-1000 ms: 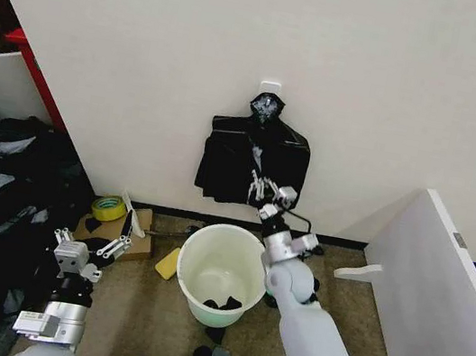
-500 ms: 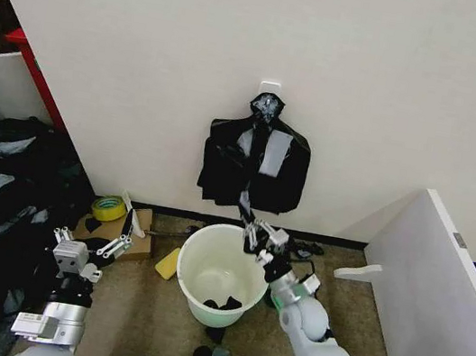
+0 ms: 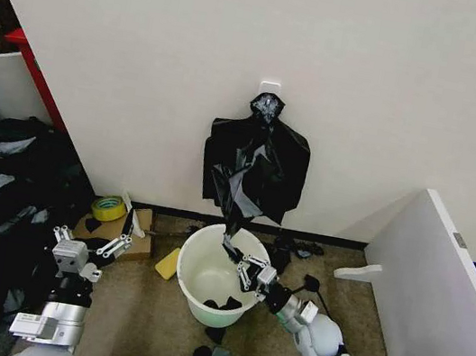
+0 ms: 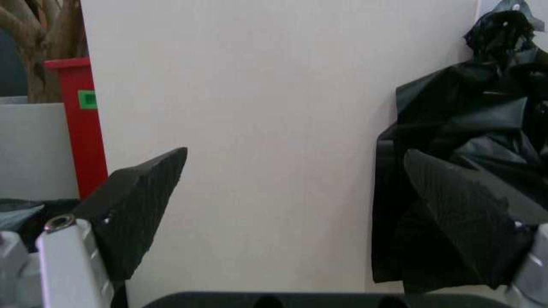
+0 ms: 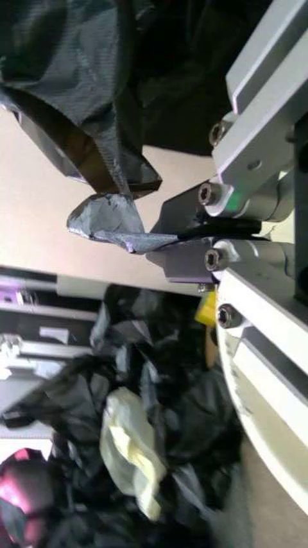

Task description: Place the garbage bag over the trash bin.

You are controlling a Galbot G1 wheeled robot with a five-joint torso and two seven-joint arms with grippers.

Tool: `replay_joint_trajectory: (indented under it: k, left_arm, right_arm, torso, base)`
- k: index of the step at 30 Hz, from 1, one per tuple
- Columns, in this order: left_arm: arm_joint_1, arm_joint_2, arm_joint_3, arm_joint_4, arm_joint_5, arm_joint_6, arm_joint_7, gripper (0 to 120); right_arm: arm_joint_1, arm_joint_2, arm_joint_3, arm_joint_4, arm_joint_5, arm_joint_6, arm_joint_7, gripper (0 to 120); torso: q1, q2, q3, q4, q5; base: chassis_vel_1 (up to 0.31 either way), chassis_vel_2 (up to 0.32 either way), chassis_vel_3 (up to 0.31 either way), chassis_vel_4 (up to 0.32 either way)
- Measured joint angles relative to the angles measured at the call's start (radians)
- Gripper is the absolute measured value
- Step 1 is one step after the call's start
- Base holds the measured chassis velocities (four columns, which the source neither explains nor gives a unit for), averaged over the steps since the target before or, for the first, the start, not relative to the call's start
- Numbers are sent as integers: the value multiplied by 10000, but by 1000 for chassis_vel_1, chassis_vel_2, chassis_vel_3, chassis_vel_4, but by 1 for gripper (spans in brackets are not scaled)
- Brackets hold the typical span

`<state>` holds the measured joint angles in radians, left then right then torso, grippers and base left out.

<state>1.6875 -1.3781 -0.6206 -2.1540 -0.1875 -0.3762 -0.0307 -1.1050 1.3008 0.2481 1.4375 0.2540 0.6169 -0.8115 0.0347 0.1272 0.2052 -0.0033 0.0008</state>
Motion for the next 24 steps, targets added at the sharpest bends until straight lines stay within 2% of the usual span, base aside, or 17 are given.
replay_joint_trajectory:
  k: [3,7,24]
  left_arm:
    - [0,0,0,0,0,0,0,100]
    - [-10,11,-7,-23,-18,21,0,100]
    - [29,-111,18,-44,74,25,0,100]
  right_arm:
    - [0,0,0,0,0,0,0,0]
    - [24,-114,146,-218,-453,247,-537,0]
    - [65,-322,494,-476,-596,499,-2297,0]
  torso:
    - [0,0,0,0,0]
    - [0,0,0,0,0]
    - [0,0,0,0,-1]
  base:
    - [0,0,0,0]
    - [0,0,0,0]
    - [0,0,0,0]
